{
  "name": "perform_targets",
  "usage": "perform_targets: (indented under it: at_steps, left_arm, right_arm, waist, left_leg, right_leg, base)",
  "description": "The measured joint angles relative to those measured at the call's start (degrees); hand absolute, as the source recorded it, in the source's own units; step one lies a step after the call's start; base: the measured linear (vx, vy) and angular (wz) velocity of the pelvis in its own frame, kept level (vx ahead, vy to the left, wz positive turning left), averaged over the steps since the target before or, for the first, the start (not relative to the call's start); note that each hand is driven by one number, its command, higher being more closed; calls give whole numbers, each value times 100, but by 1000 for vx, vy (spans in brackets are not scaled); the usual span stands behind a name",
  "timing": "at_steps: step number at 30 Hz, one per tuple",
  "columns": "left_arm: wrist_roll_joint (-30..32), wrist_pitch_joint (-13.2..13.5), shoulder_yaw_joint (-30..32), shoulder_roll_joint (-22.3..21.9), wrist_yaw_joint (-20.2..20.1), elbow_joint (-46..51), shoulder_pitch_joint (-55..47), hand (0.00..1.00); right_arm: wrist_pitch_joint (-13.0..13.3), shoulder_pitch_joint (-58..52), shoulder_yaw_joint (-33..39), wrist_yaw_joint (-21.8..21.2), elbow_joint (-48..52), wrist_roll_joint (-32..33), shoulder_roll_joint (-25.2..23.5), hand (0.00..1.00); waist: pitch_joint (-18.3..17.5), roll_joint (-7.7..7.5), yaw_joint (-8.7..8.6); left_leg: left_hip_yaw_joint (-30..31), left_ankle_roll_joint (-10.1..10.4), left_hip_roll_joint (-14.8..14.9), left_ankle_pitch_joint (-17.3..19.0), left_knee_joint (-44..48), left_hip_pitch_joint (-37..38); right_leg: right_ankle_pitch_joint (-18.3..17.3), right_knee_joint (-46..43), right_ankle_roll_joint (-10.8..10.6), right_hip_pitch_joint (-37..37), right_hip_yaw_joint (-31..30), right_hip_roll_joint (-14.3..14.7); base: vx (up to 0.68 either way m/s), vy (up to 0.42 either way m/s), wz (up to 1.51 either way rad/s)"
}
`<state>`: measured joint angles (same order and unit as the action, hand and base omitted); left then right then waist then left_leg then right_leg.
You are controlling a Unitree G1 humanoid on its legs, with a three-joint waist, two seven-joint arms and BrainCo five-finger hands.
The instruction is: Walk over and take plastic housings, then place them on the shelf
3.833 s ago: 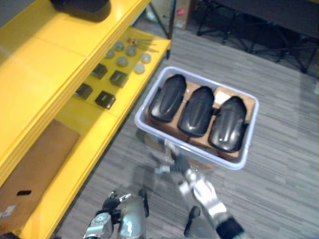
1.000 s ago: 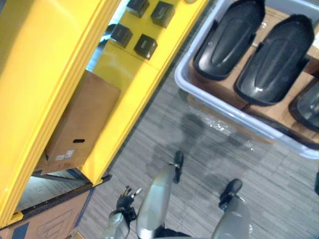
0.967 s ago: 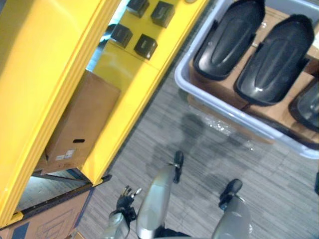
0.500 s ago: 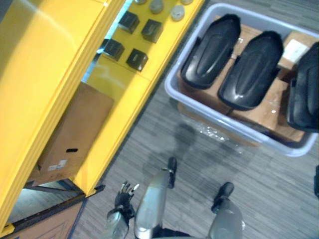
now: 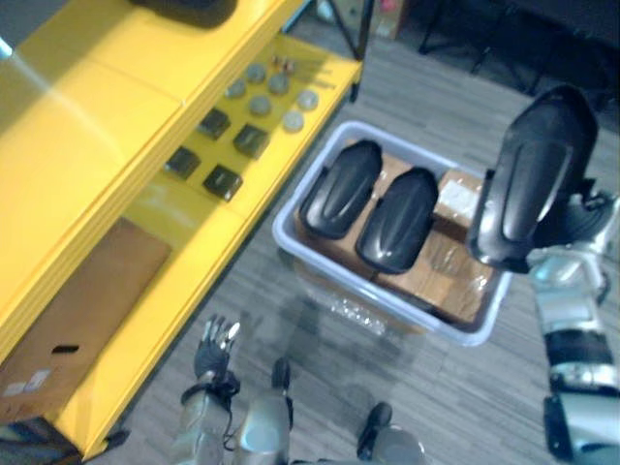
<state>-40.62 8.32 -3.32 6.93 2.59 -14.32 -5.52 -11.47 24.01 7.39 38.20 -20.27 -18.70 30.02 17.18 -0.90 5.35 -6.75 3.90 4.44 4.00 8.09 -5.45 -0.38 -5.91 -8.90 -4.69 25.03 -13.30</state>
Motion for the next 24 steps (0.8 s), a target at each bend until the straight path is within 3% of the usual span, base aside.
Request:
perform_targets:
  at_steps: [6, 7, 8, 10, 14, 19, 24]
  left_arm:
    - [140, -305, -815, 143, -338, 93, 1087, 0]
    - [311, -355, -1101, 138, -401, 107, 1282, 0]
    - [327, -359, -1144, 137, -406, 111, 1306, 0]
    - [345, -483, -1339, 117, -451, 177, 1459, 0]
    - [221, -690, -1549, 132, -632, 392, 1599, 0]
    - [39, -929, -1845, 145, -802, 616, 1745, 0]
    - [-110, -968, -2183, 131, -864, 772, 1782, 0]
  right_arm:
    - [866, -203, -694, 104, 638, -733, -475, 100]
    - [1182, -232, -847, 135, 761, -944, -543, 100]
    - [1213, -242, -876, 151, 787, -968, -547, 100]
    - [1624, -312, -932, 197, 990, -1256, -612, 100]
    - [2161, -519, -1044, 347, 1276, -1669, -620, 100]
    - [2510, -547, -1429, 357, 1286, -2058, -672, 100]
    - [2529, -553, -1688, 355, 1282, -2259, -752, 100]
  waist:
    - [-318, -108, -161]
    - [-435, -115, -208]
    - [-453, -115, -223]
    - [-527, -120, -298]
    - [-718, -155, -363]
    - [-859, -158, -387]
    - [-880, -180, -433]
  left_leg:
    - [-322, 48, 69, -29, -214, 531]
    - [-359, 101, 83, -65, -291, 587]
    - [-360, 110, 83, -71, -304, 594]
    - [-490, 100, 81, -174, -484, 729]
    - [-518, 96, 48, -291, -663, 754]
    - [-592, 81, 10, -706, -1285, 960]
    - [-578, 40, 1, -802, -1308, 942]
  right_leg:
    - [38, 60, 17, -264, -208, 40]
    - [38, 77, 18, -242, -308, 58]
    - [38, 81, 18, -245, -326, 59]
    - [41, 95, 30, -239, -404, 69]
    - [3, 230, 99, -205, -497, 86]
    - [-55, 268, 181, -130, -524, 160]
    - [-58, 256, 182, -118, -529, 150]
  base:
    - [-5, 14, -27]
    - [-67, -4, -21]
    - [-72, -6, -21]
    - [-66, 4, -19]
    - [-100, -12, -12]
    - [-117, -28, -4]
    - [-102, 6, 0]
